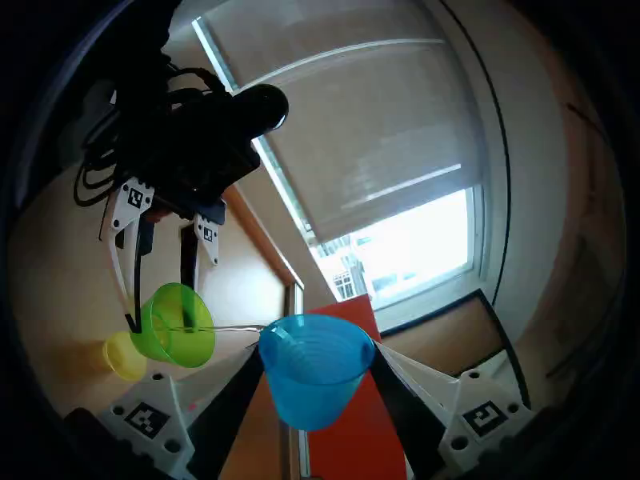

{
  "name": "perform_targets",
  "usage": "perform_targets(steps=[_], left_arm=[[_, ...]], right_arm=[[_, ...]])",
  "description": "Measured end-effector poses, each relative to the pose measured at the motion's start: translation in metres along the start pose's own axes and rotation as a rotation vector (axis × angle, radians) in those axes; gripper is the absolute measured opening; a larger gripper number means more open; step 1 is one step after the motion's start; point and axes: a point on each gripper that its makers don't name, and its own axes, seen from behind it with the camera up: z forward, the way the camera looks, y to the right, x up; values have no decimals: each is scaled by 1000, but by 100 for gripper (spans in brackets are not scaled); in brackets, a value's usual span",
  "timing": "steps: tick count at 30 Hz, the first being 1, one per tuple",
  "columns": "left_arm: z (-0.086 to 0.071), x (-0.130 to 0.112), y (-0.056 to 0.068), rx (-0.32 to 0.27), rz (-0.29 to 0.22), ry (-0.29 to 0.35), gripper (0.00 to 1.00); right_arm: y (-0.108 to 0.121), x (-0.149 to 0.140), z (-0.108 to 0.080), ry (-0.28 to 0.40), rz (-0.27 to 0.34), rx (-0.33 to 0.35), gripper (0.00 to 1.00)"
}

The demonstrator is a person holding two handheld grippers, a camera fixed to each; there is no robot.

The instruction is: Pour water

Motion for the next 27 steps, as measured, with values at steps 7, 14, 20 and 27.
perform_targets(steps=[7,14,20,27], left_arm=[[0,2,1,-1,2,1,81],[0,2,0,1,1,2,81],[-1,2,0,1,1,2,81],[-1,1,1,1,2,1,81]], right_arm=[[1,2,1,1,-13,-4,92],[1,2,0,-1,-27,-4,92],[0,1,1,-4,-41,-6,92],[1,3,0,-2,-52,-8,92]])
